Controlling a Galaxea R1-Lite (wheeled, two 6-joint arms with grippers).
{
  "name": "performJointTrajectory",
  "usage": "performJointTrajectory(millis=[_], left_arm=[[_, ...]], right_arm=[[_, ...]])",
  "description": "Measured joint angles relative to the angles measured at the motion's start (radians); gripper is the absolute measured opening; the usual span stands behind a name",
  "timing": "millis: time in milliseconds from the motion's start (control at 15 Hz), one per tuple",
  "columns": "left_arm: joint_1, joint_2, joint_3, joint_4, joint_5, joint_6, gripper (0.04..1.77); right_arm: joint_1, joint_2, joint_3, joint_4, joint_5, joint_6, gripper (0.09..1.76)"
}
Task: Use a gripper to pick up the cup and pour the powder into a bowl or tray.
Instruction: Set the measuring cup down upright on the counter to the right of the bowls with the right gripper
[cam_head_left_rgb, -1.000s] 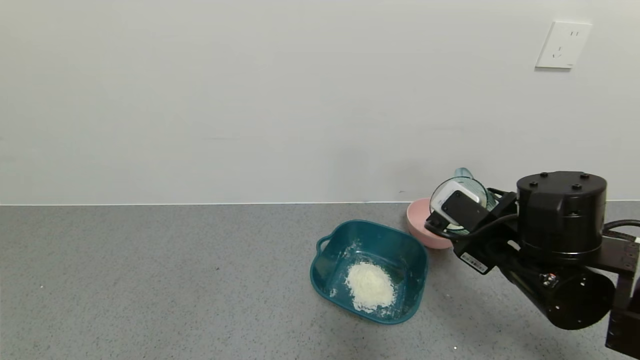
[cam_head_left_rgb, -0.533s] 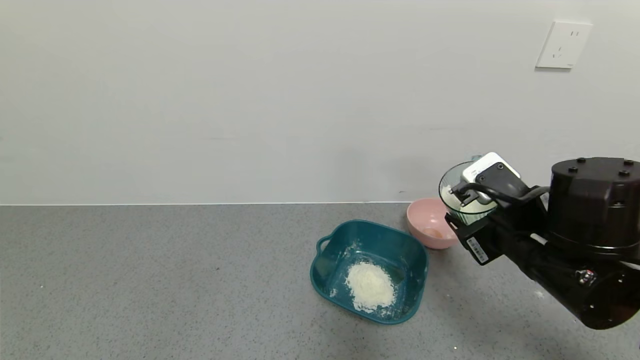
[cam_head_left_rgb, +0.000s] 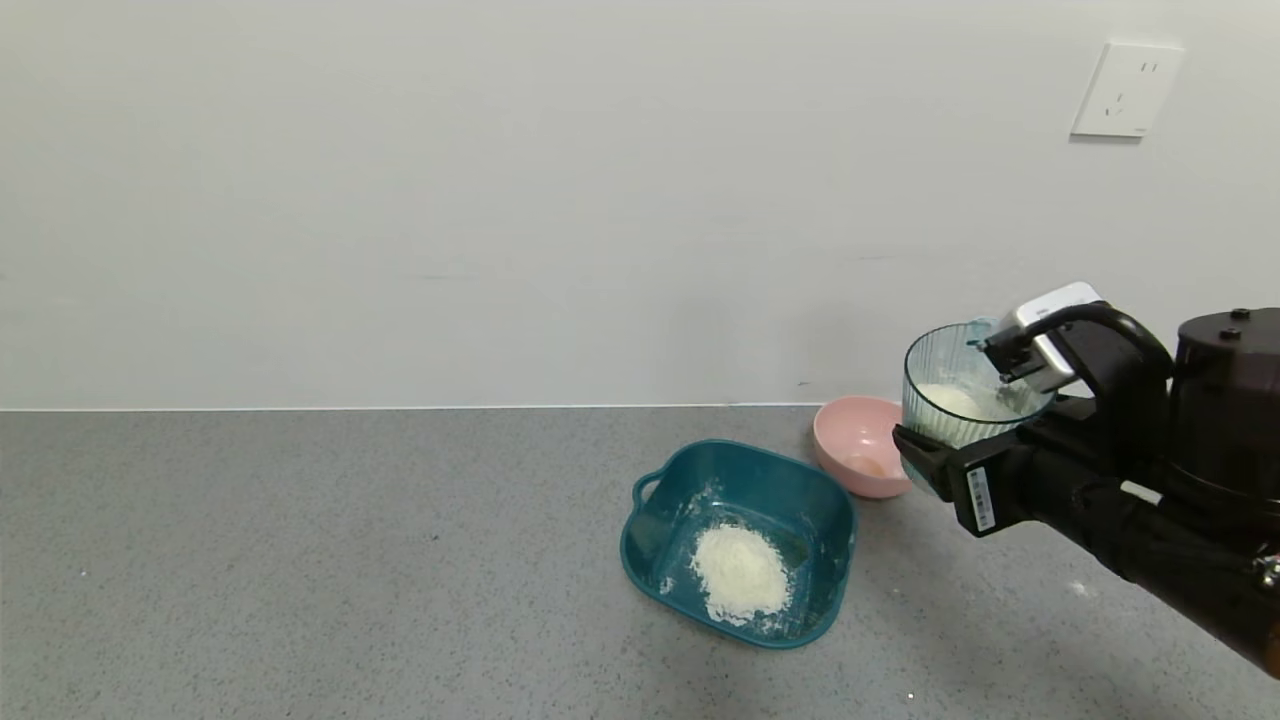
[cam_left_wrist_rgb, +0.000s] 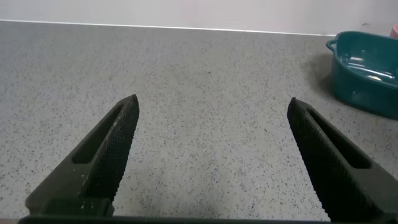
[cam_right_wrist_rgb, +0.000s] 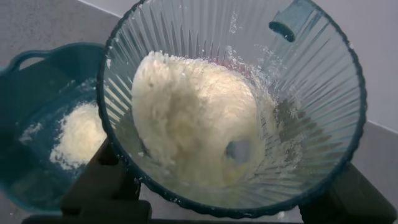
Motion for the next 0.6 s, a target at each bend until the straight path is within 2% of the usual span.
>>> performJointTrajectory(millis=[267, 600], left_arm=[[0.0, 0.0, 0.0, 0.0, 0.0, 0.0, 1.72], [0.0, 0.0, 0.0, 0.0, 0.0, 0.0, 1.72]], right_arm=[[-0.003, -0.075, 0.049, 0.048, 0.065, 0.086, 1.34], [-0.09, -0.116, 0.126, 0.027, 0.075, 0.124, 1.34]])
